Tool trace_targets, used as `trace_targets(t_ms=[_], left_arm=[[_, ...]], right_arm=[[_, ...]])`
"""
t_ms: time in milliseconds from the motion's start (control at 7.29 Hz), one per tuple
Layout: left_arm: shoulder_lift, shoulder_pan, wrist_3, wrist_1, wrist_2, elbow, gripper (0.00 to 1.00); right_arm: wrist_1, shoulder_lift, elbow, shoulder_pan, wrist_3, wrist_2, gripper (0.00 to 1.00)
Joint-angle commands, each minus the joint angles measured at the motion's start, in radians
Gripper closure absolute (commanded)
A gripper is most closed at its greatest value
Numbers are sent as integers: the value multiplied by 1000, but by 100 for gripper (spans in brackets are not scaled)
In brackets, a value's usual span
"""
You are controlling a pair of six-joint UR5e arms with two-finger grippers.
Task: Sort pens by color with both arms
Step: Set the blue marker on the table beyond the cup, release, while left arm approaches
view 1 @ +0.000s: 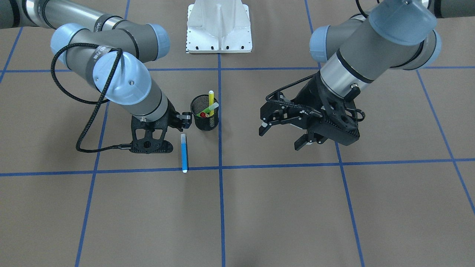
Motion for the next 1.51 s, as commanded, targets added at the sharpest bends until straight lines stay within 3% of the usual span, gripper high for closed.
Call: trace_targets(t_ms=[0, 412, 686, 960, 1372], left_arm=[[-9, 74, -44, 2, 98, -13, 1], [-11, 171, -86, 20, 262, -57, 2], [-64, 267, -76, 140, 407, -57, 3], [-120, 321, -61, 251, 429, -56, 4], [-170, 395, -9, 259, 478, 25, 9]], right_arm=[[19, -10, 58, 105, -105, -12, 3], [80, -18, 66, 211, -170, -84, 1], [87, -13, 68, 219, -174, -81, 1], [88, -18, 66, 219, -174, -82, 1], [88, -20, 63, 219, -162, -84, 1]])
